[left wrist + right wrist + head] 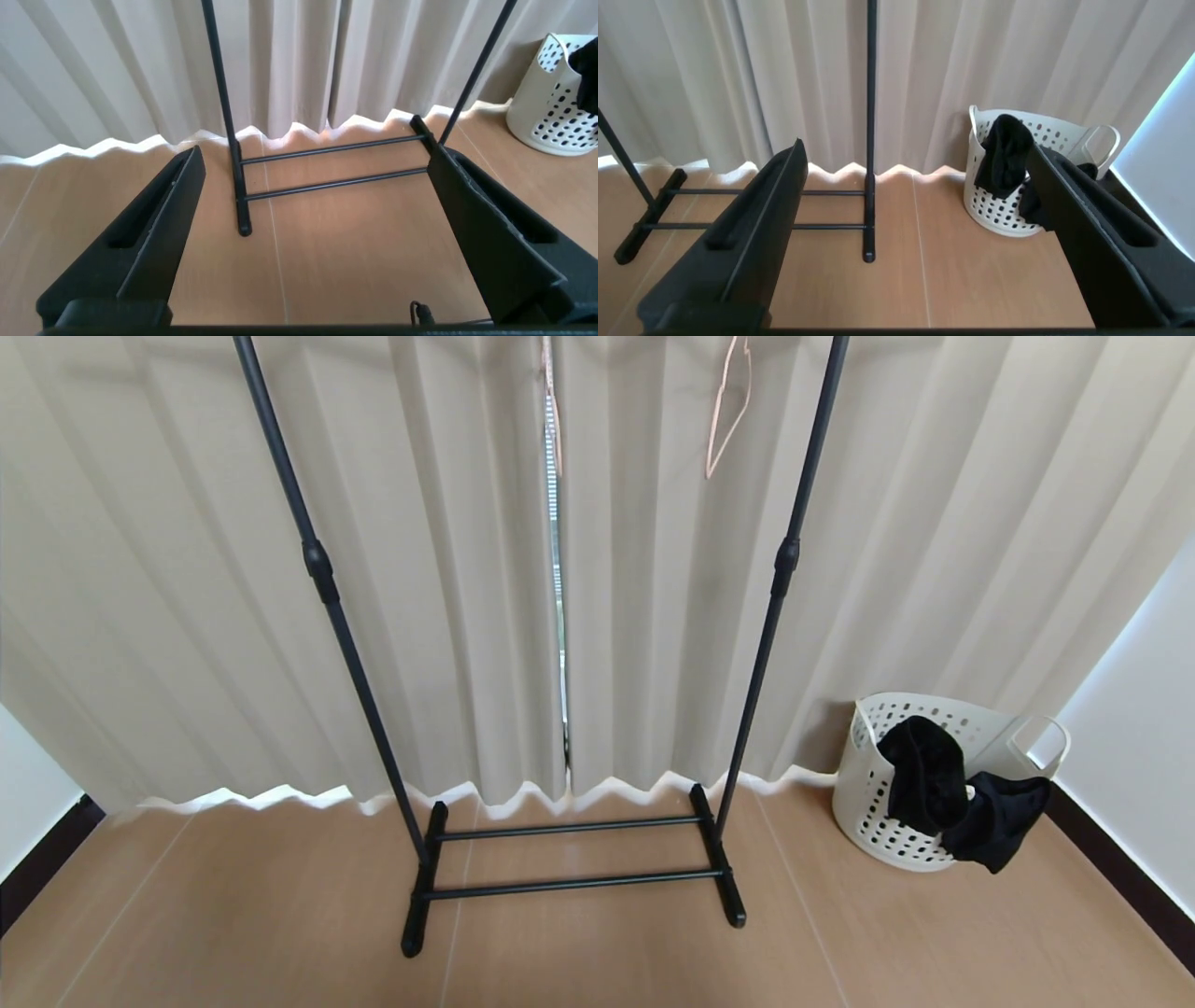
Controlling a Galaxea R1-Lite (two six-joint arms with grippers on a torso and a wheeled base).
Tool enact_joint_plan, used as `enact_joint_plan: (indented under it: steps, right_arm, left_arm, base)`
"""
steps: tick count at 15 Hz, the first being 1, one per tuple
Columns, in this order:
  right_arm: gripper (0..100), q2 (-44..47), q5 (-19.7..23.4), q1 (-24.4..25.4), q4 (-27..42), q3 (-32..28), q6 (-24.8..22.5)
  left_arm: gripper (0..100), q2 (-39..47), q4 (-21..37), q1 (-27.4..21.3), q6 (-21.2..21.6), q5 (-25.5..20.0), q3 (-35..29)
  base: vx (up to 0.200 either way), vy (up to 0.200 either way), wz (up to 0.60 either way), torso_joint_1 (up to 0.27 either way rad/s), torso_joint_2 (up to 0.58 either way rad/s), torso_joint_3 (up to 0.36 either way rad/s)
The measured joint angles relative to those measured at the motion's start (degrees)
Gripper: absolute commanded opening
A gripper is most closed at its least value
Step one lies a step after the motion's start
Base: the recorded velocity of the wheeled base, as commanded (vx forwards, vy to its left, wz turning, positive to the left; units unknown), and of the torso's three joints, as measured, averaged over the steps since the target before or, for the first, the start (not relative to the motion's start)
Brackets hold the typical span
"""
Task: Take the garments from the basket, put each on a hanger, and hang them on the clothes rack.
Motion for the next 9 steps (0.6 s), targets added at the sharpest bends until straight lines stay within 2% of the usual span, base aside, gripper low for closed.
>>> enact_joint_plan:
  steps: [1,4,7,9]
  right_arm:
    - [100,0.0,0.0,0.0,0.0,0.0,0.0]
    - [100,0.0,0.0,0.0,0.0,0.0,0.0]
    - [100,0.0,0.0,0.0,0.0,0.0,-0.1]
    - [100,0.0,0.0,0.0,0.0,0.0,-0.1]
  left_arm:
    - [100,0.0,0.0,0.0,0.0,0.0,0.0]
    - [100,0.0,0.0,0.0,0.0,0.0,0.0]
    - [100,0.0,0.0,0.0,0.0,0.0,0.0]
    - [100,0.0,0.0,0.0,0.1,0.0,0.0]
  base:
    - [0.000,0.000,0.00,0.000,0.00,0.000]
    - [0.000,0.000,-0.60,0.001,0.00,0.009]
    - [0.000,0.000,0.00,0.000,0.00,0.000]
    - [0.200,-0.200,0.00,-0.002,0.00,0.002]
